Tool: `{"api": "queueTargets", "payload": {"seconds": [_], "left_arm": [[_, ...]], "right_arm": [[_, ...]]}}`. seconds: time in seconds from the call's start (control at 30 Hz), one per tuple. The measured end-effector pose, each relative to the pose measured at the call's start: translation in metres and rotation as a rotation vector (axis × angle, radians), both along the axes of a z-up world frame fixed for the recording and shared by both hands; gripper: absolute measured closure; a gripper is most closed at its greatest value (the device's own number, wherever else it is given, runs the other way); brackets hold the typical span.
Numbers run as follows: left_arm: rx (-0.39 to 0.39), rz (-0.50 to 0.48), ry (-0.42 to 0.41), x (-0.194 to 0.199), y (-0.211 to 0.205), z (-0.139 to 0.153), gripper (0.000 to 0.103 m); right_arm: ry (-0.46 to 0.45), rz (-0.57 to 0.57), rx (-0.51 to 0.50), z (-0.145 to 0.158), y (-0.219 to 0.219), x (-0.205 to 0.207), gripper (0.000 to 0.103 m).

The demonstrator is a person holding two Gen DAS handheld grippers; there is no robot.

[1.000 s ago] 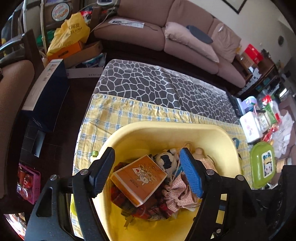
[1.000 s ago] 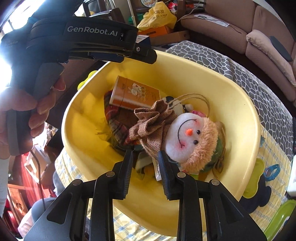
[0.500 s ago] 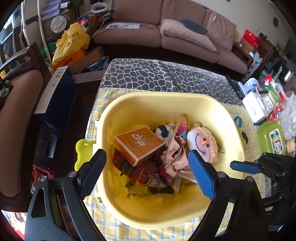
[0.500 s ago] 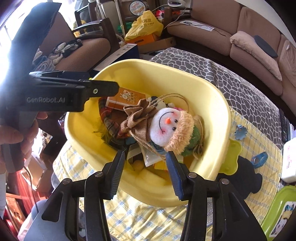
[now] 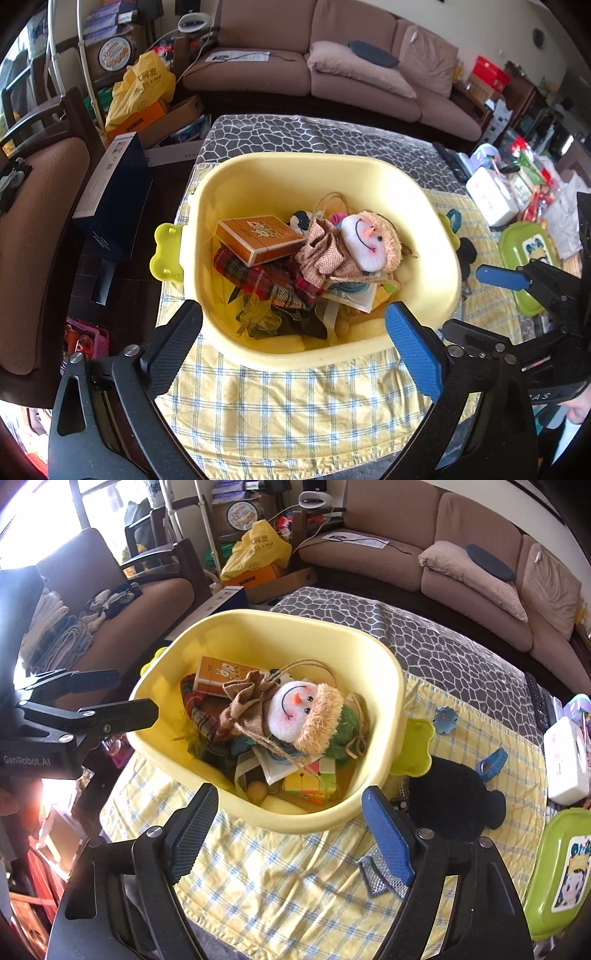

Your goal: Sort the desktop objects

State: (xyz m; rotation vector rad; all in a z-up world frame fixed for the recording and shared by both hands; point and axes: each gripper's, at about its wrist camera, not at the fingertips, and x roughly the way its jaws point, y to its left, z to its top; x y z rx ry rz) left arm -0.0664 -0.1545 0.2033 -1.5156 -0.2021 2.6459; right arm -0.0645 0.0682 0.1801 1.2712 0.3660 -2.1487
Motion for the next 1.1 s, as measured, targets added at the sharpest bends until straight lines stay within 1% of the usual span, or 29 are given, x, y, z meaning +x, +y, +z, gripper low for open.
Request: {"api": "queueTargets", "payload": {"seconds": [0.1, 0.17, 0.3, 0.4, 0.6, 0.8, 0.9, 1.03, 1.1], "left_arm": [[-0.006, -0.017, 0.002, 0.011, 0.011, 0.000, 0.000], [-0.019, -0.029, 0.010, 0.019, 0.018, 0.000, 0.000], [-0.026, -0.036, 0.023, 0.032, 0.033, -0.002, 0.000], [-0.027, -0.040, 0.012, 0.040, 0.042, -0.009, 0.000], [0.029, -0.066, 0.032, 0.056, 0.059, -0.016, 0.000], [0.046, -0.041, 0.056, 0.067, 0.072, -0.027, 0.000], [0.031, -0.042, 0.058, 0.071, 0.081, -0.038, 0.000], [0.000, -0.043, 0.086, 0.077, 0.091, -0.053, 0.000], [0.004, -0.041, 0.075, 0.078, 0.094, -0.064, 0.000]], "right_arm": [[0.016, -0.020, 0.004, 0.001, 0.007, 0.006, 0.011], [0.027, -0.037, 0.000, 0.001, 0.012, 0.010, 0.000], [0.029, -0.064, -0.014, 0.000, 0.026, 0.016, 0.001], [0.034, -0.081, -0.010, 0.000, 0.036, 0.022, 0.001], [0.039, -0.128, -0.029, -0.001, 0.064, 0.032, 0.001], [0.049, -0.202, -0.046, -0.007, 0.104, 0.042, 0.001], [0.045, -0.239, -0.033, -0.017, 0.125, 0.044, 0.001], [0.046, -0.299, -0.019, -0.029, 0.151, 0.047, 0.001], [0.045, -0.328, -0.029, -0.035, 0.164, 0.048, 0.001]]}}
